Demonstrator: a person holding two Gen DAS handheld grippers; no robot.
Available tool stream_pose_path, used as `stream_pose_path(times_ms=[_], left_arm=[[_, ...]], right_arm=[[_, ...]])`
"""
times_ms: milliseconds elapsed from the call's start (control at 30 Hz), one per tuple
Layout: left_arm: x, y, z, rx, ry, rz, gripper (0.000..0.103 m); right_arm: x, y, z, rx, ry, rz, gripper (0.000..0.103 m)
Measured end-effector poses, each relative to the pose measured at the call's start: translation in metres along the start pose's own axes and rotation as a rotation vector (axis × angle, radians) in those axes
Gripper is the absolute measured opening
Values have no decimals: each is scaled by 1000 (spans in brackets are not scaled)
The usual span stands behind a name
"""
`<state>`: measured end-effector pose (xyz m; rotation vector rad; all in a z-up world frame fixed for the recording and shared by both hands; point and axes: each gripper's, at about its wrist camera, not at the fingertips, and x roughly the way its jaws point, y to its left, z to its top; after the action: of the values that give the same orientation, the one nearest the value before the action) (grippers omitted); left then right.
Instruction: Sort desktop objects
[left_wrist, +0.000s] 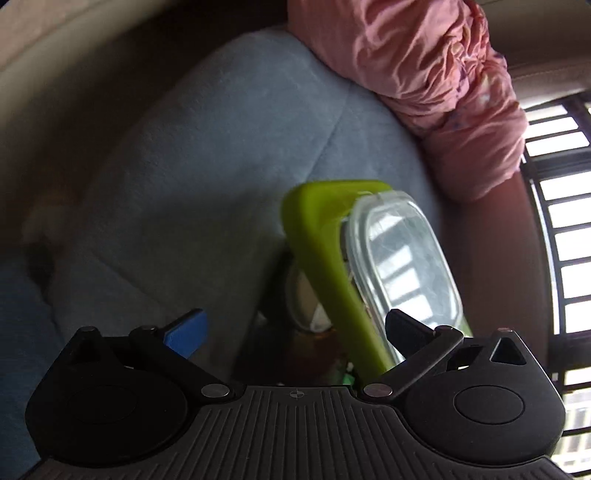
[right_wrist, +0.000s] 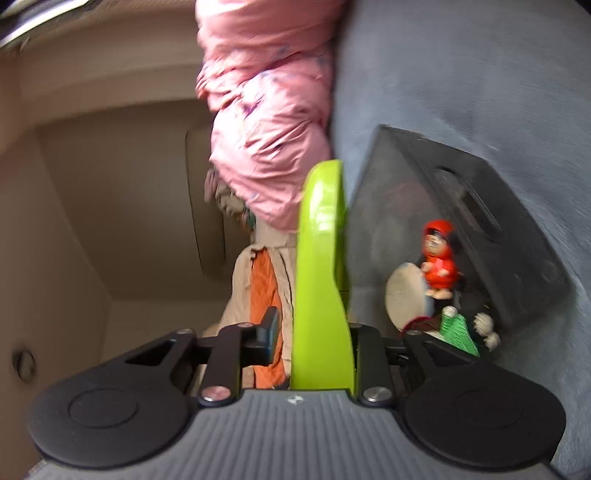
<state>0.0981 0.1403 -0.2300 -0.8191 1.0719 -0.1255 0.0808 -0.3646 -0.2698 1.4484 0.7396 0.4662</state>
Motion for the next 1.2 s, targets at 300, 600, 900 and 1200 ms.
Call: stream_pose_path(times_ms=[300,600,900,1200], left_arm=[[42,15,63,-62,2,-241,103],[103,-6,93,100,87,-308,103],[109,-36,96,191,100,-354,103],[96,-39,93,209,50,-376,103]], right_arm=[[10,-23,-3,18,119,-54,58],[33,-13,-25,-55,327,-191,65],[38,-30,-68,-43,270,-405,84],[17,-55,-106,61,108,-264,59]])
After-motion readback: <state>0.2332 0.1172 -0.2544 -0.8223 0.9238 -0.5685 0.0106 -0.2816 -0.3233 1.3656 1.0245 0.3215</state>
